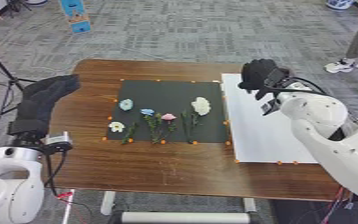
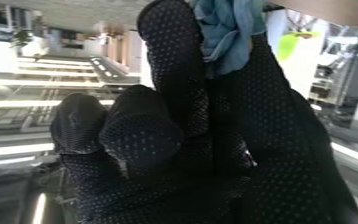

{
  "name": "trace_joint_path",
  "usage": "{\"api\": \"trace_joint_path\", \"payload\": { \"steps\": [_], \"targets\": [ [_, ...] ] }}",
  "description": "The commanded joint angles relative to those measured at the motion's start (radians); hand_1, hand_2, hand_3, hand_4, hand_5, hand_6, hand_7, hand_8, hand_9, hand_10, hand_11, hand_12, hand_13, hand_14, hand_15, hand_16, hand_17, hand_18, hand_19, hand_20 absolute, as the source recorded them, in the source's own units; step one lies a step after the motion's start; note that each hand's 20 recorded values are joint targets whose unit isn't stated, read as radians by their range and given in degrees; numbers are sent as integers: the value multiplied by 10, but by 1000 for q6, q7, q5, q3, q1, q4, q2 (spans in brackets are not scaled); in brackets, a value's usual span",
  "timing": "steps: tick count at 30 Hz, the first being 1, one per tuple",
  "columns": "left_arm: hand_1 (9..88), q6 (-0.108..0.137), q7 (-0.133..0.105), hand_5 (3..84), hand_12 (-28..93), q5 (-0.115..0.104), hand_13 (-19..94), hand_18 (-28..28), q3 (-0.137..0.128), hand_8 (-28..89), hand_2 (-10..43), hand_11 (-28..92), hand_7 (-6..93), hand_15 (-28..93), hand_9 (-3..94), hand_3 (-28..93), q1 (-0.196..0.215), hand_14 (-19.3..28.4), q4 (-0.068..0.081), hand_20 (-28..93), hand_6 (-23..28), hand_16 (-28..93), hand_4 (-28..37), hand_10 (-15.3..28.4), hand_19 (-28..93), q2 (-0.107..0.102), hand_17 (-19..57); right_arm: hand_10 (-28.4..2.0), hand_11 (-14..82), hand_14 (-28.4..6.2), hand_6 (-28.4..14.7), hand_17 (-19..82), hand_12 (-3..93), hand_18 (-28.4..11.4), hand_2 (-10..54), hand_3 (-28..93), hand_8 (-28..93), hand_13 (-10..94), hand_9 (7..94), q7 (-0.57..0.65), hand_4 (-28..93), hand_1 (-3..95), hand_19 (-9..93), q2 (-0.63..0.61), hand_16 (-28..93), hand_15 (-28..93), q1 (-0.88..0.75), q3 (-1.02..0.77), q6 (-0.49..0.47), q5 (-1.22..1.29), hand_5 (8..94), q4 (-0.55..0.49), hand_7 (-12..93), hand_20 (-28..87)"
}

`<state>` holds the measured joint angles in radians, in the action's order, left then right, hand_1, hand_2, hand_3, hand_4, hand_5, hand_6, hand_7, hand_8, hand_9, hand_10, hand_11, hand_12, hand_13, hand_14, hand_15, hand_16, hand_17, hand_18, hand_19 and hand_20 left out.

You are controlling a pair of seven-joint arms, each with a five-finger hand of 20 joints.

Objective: Arrange flowers

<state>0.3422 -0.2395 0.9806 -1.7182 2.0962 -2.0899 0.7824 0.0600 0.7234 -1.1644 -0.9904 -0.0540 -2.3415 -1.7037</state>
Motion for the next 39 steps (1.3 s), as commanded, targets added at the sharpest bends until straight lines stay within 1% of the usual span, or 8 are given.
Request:
{"api": "trace_joint_path", "payload": {
  "steps": [1,3,7,14,19,29,36,39],
  "targets": [
    [275,-13,10,512,102,-6,388,130,-12,-93,120,204,177,165,508,724,-1,144,-7,176,21,-1,-261,127,126,-13,43,-95,256,-69,1,422,242,-244,-1,498,100,805,884,0,-211,596,873,-2,431,703,-65,63,-6,9,786,-79,227,638],
    [275,-12,12,512,101,-5,388,130,-15,-93,120,204,177,165,508,724,3,144,-8,176,21,-1,-261,127,127,-13,43,-95,254,-68,1,422,241,-244,-3,499,100,805,885,-8,-212,597,874,14,431,702,-45,103,-12,7,787,-76,226,636],
    [275,-21,12,511,102,-3,388,130,0,-93,119,204,177,165,507,725,-12,144,-3,175,21,-1,-261,127,126,-17,43,-93,246,-68,0,422,237,-244,-3,498,97,806,886,-10,-213,598,875,44,432,701,-3,174,-9,5,789,-65,222,634],
    [274,-27,22,511,102,-4,387,129,15,-94,119,204,177,165,507,725,-37,144,7,175,21,0,-261,127,125,-25,43,-93,240,-69,0,423,233,-244,-3,494,93,806,889,-5,-213,600,877,111,433,701,-2,196,13,-1,790,-53,218,632],
    [274,-30,25,511,102,-4,387,129,20,-93,119,204,177,164,507,725,-38,144,6,176,20,0,-261,126,124,-21,43,-93,236,-69,0,424,231,-244,-3,494,93,807,891,1,-210,599,878,134,433,701,-1,202,16,-16,791,-32,216,631],
    [274,-29,15,512,103,-4,387,129,-3,-93,119,204,175,164,507,725,-7,144,-3,176,22,0,-260,126,124,-10,43,-95,233,-68,0,423,231,-245,-5,502,83,808,891,-9,-203,592,879,150,434,700,-40,194,16,-45,794,-4,211,630],
    [274,-33,18,511,102,-3,386,129,5,-93,118,204,175,163,507,725,-16,144,0,176,21,0,-260,126,124,-8,43,-98,227,-74,5,421,229,-248,-25,532,72,807,890,18,-163,547,880,158,437,699,-55,176,15,-17,796,4,216,631],
    [274,-32,18,510,102,-3,386,128,7,-93,118,204,175,164,507,725,-19,144,1,175,21,0,-260,126,122,-8,42,-99,224,-79,5,418,229,-250,-35,507,67,803,886,28,-135,518,880,159,438,699,-51,173,26,-7,787,4,220,633]
  ]
}}
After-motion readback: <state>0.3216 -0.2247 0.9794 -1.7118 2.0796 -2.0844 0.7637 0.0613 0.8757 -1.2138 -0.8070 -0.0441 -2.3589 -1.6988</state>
